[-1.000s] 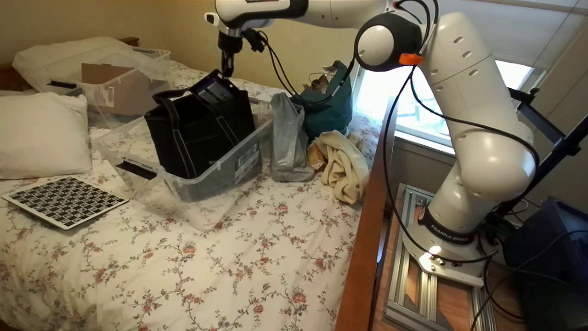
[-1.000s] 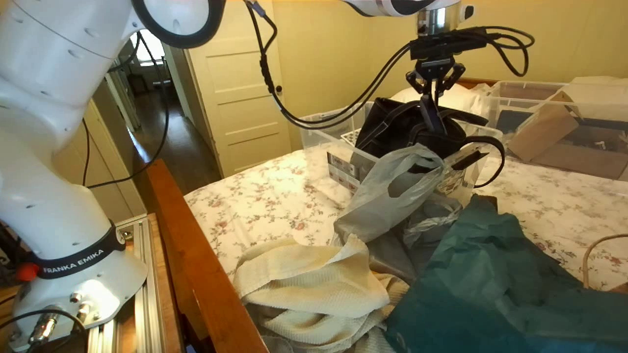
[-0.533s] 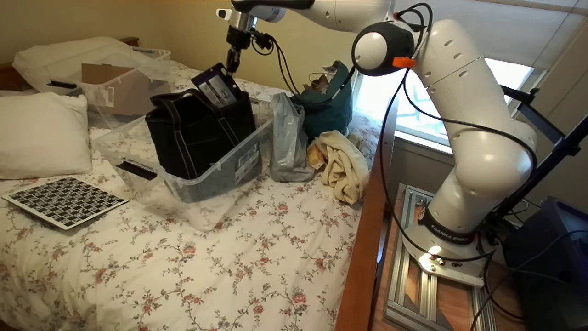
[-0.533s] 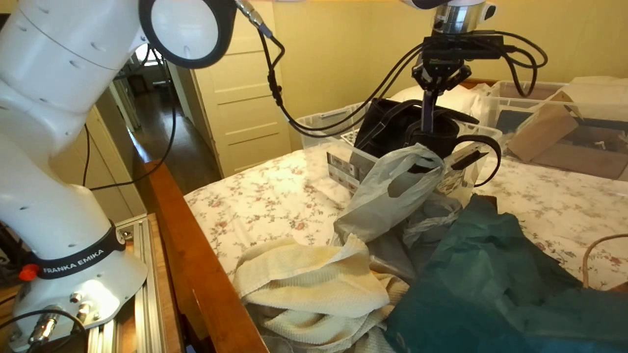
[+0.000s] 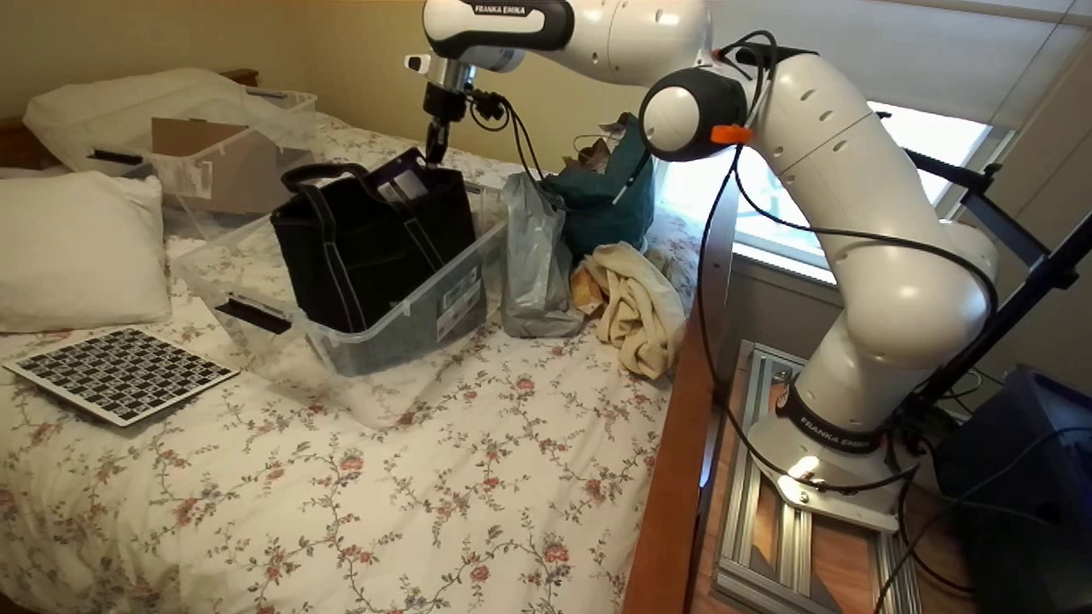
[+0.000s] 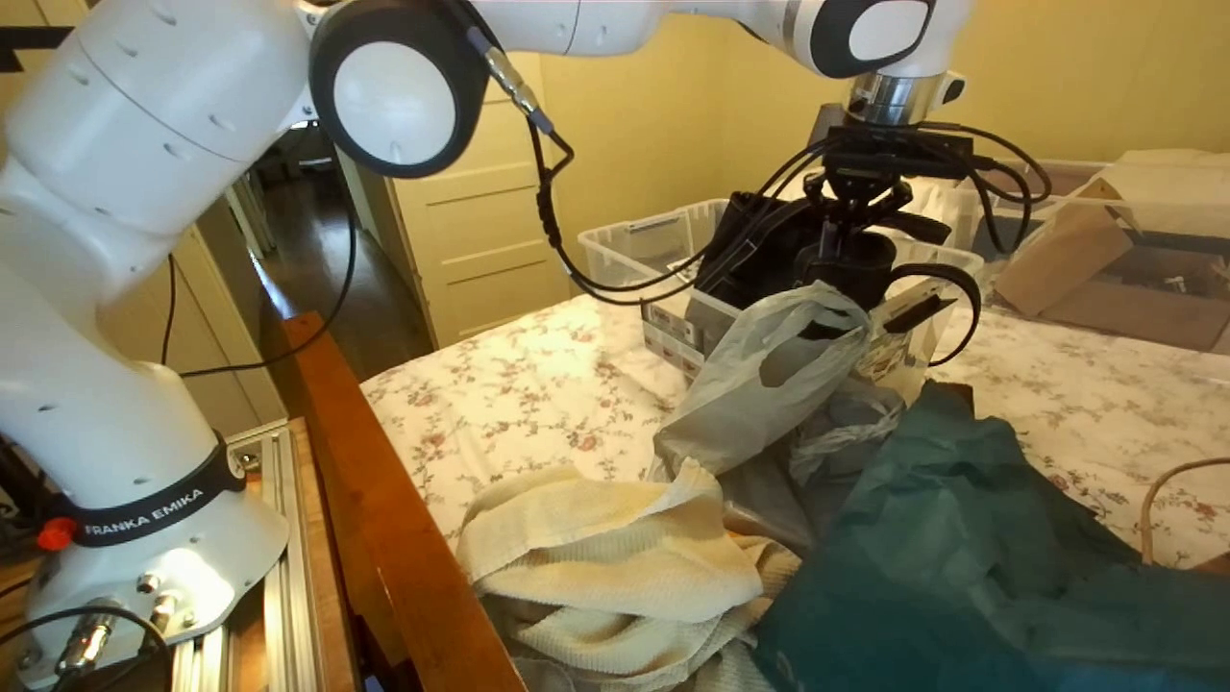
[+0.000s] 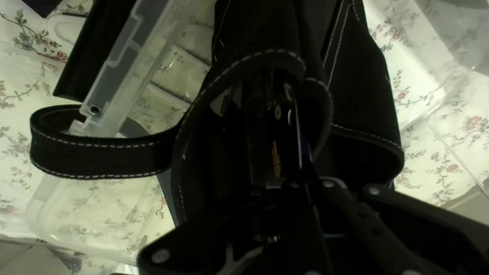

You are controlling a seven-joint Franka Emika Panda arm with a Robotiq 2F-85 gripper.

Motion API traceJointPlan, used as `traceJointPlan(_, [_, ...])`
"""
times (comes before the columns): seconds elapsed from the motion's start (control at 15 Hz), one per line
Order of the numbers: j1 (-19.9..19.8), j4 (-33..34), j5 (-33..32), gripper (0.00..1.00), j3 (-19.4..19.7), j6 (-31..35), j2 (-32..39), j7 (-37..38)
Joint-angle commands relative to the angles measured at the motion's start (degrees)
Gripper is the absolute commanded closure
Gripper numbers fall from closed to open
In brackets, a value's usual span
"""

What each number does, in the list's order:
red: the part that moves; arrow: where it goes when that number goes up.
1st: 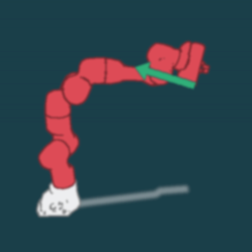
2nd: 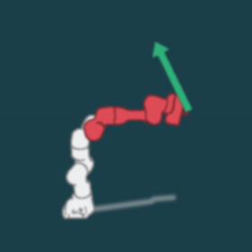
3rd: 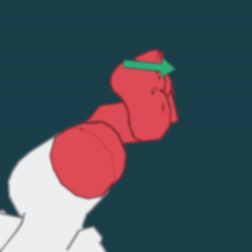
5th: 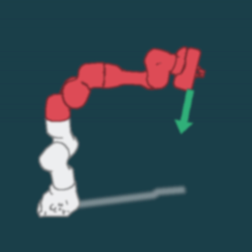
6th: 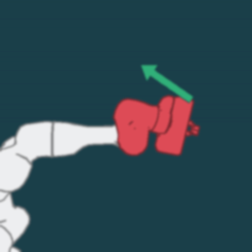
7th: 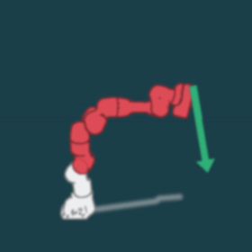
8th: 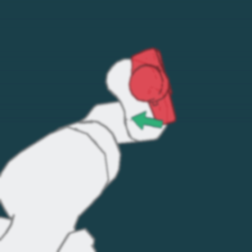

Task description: Pick up the object from the packet of the bag and put it in the other packet of the bag

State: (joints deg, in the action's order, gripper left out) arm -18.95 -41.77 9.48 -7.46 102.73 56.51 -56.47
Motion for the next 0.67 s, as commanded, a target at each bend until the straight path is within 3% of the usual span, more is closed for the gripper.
traceJointPlan(0.0, [2.8,2.9,-4.1,1.0,3.0,-3.0,1.6,3.3])
traceJointPlan(0.13, [4.6,2.6,-7.0,0.98,5.4,-3.6,1.0,5.4])
traceJointPlan(0.2, [5.5,2.6,-8.3,0.73,6.6,-2.5,0.9,7.2])
traceJointPlan(0.33, [6.9,2.9,-10.4,0.68,8.1,-2.2,0.6,8.8])
traceJointPlan(0.6, [8.2,3.8,-11.4,0.4,9.5,0.0,-0.4,10.3])
